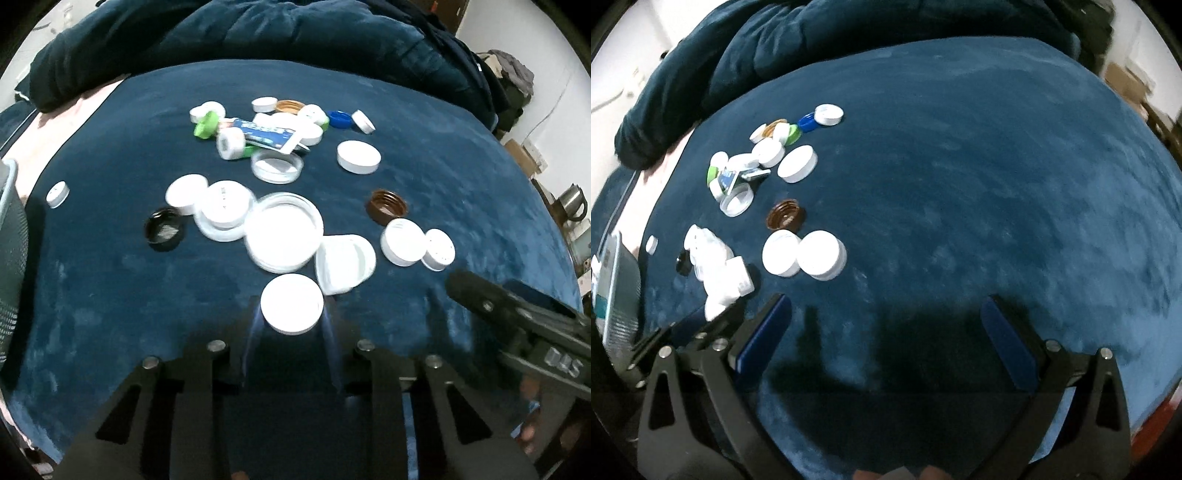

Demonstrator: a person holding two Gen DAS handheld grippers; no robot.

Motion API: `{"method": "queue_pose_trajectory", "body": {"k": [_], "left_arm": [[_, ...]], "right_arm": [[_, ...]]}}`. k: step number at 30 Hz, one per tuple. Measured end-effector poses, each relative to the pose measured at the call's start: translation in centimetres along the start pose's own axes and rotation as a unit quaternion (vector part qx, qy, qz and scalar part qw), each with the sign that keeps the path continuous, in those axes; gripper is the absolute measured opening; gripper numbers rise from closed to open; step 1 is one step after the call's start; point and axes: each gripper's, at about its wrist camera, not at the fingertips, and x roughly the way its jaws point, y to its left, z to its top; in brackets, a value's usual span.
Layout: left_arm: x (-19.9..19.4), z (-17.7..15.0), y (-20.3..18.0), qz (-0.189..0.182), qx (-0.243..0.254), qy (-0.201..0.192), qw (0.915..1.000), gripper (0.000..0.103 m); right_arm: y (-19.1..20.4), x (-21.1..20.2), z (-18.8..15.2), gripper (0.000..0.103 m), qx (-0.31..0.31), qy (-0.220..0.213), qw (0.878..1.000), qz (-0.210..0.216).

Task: Organize objects
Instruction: 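Grasp a white cap with the left gripper while the right gripper grasps another white cap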

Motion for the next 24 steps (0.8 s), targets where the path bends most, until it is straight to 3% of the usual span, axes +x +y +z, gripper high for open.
{"method": "queue_pose_trajectory", "body": {"k": [9,11,13,24], "left_arm": [[-0.6,0.0,2.2,-0.003,-0.008,0.000,1.0000,0.032],[-0.5,0.0,2.4,-0.007,-0.011,0.002,0.9999,0.032],[-0.6,0.0,2.6,-0.008,-0.013,0.003,0.9999,0.032],[-3.4,-0.6,4.5,-0.020,-0.036,-0.011,0.9991,0.032]], "right_arm": [[2.9,2.1,1.4,0.098,-0.069,-0.002,0.998,0.007],[3.4,2.3,1.3,0.079,-0.083,-0.003,0.997,0.006],[3.7,1.9,1.0,0.033,-0.098,-0.013,0.995,0.000],[4.5,-2.2,-0.6,0.031,-0.070,-0.028,0.996,0.056]]}}
